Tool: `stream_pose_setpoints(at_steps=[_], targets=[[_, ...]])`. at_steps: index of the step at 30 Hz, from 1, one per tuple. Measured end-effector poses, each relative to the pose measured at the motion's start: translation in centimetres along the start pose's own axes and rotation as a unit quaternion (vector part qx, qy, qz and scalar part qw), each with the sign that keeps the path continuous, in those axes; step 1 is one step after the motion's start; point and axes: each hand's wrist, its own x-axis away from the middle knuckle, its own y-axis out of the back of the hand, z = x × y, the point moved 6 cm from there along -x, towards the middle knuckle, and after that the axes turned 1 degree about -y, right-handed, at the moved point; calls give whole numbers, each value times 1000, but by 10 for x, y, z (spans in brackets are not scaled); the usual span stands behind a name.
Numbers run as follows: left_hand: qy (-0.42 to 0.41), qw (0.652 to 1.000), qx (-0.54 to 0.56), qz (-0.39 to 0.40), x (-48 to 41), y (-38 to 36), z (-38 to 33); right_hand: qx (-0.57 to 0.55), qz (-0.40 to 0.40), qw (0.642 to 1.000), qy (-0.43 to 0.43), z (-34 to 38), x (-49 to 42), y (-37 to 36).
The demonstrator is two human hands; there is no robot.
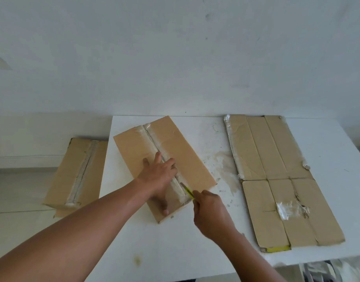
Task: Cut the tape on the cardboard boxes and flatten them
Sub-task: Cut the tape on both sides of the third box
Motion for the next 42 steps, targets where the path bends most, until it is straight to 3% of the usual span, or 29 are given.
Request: stream_pose_setpoints(at_steps=[6, 16, 20, 24, 34, 38, 42], targets=[[13, 999, 0, -39, -5, -4, 4, 43, 45, 998, -22, 13, -4, -11], [9, 999, -31, 0, 2, -3, -3, 80, 64, 993, -53, 3, 30, -12], [-81, 992, -97, -20, 2, 9, -25, 74, 71, 993, -61, 6, 29, -16], [-131, 990, -59, 1, 0, 7, -34, 67, 65, 994, -63, 3, 31, -17], [-124, 992, -24, -2, -6, 0, -30, -65, 68, 987, -128, -10, 52, -32], [-127, 991, -29, -18, -3, 4, -31, -254, 53, 944, -205, -6, 55, -48], [-132, 990, -20, -40, 1, 10, -33, -358, 60, 904, -227, -1, 62, -49]])
